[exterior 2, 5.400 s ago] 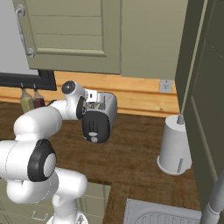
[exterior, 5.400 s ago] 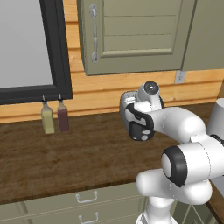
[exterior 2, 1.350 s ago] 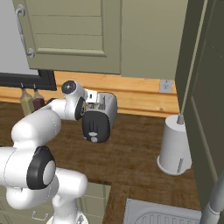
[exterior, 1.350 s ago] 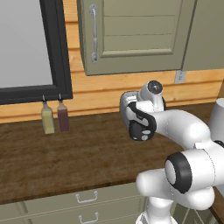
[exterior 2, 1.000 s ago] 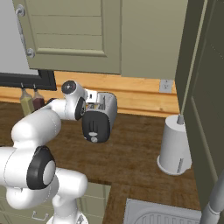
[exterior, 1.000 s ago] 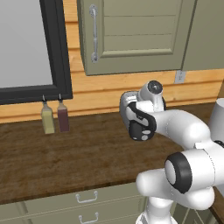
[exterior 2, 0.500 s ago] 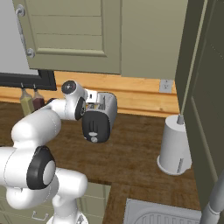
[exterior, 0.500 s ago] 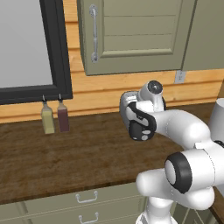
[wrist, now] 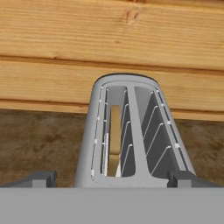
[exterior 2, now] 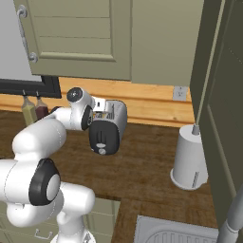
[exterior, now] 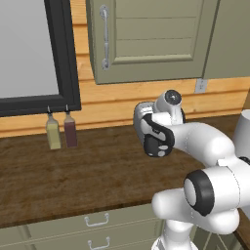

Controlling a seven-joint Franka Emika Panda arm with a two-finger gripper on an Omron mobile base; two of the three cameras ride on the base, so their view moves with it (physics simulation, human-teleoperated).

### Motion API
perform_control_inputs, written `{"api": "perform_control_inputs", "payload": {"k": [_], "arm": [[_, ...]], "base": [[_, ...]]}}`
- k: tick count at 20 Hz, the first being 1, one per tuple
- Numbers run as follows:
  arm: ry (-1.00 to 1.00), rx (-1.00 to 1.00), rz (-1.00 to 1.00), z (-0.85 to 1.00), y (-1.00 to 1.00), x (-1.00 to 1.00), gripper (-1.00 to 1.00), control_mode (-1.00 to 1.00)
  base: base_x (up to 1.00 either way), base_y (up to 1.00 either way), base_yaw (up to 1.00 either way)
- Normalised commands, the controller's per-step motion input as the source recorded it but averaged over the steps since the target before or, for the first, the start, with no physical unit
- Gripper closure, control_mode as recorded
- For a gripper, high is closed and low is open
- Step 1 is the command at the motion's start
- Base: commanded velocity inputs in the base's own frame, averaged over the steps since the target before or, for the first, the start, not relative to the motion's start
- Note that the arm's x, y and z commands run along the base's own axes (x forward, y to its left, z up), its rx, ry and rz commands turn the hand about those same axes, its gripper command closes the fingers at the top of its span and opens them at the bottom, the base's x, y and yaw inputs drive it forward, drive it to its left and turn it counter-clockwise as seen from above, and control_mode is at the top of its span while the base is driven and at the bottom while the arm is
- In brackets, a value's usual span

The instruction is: Start the toaster. Once the lever pops up, take the bread to the plate on the dining counter.

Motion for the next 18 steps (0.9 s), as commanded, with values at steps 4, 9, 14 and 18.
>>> {"api": "perform_control_inputs", "payload": {"k": [4, 9, 14, 18], "arm": [[0.0, 0.0, 0.0, 0.0, 0.0, 0.0, -1.0, -1.0], [0.0, 0.0, 0.0, 0.0, 0.0, 0.0, -1.0, -1.0], [0.0, 0.0, 0.0, 0.0, 0.0, 0.0, -1.0, -1.0], [0.0, 0.0, 0.0, 0.0, 0.0, 0.0, -1.0, -1.0]], "base": [[0.0, 0.0, 0.0], [0.0, 0.0, 0.0], [0.0, 0.0, 0.0], [0.0, 0.0, 0.0]]}}
